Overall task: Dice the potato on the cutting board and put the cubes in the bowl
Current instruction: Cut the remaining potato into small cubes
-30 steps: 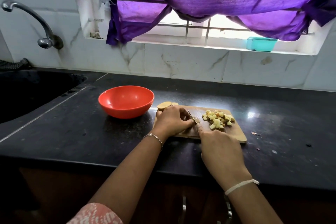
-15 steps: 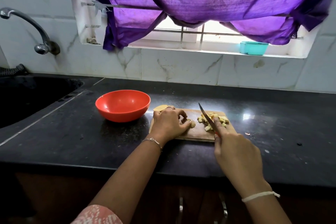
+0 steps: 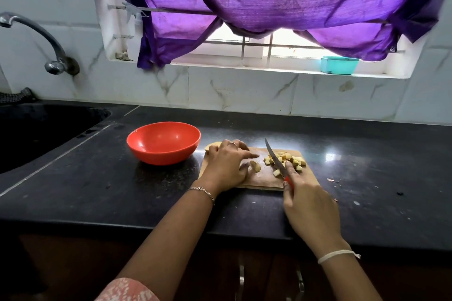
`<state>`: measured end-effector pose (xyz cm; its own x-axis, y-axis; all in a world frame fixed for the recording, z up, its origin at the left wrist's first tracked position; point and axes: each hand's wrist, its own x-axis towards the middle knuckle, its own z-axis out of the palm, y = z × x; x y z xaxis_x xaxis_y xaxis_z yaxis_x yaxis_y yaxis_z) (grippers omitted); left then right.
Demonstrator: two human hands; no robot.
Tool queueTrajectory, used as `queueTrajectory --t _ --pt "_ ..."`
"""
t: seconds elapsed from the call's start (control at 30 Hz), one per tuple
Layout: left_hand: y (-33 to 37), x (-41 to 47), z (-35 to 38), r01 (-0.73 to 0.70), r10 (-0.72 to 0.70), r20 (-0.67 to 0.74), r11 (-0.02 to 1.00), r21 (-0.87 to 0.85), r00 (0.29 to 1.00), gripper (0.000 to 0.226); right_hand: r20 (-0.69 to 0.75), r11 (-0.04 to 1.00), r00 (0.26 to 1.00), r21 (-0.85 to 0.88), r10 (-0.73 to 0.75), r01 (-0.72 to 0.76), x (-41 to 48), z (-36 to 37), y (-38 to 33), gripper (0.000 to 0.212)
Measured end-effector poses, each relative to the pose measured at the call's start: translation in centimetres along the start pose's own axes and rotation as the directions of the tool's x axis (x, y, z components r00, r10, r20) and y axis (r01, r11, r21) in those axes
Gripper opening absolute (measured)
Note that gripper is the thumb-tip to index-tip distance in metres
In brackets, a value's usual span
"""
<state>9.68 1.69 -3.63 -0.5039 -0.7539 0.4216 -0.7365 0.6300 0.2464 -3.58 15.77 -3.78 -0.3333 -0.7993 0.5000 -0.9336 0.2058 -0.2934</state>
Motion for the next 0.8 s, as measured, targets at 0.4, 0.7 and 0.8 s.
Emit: queueTrajectory --t 0.4,0.7,0.8 --pt "0.5 0.3 0.6 0.028 -0.021 -0.084 0.997 0.077 0.996 0.033 -0.028 0.993 0.999 0.106 -0.047 0.05 -0.4 0.0 0.0 0.05" --pt "1.2 0.2 1.3 0.131 -0.131 -0.152 0.991 -0.013 0.98 0.027 0.115 0.995 0.989 -0.013 -0.093 0.095 -1.9 -0.7 -0.9 0.057" --pt "1.3 0.3 1.1 0.152 -0.152 -0.132 0.988 -0.015 0.979 0.027 0.128 0.994 0.987 -0.037 -0.101 0.106 -2.1 -0.5 -0.9 0.054"
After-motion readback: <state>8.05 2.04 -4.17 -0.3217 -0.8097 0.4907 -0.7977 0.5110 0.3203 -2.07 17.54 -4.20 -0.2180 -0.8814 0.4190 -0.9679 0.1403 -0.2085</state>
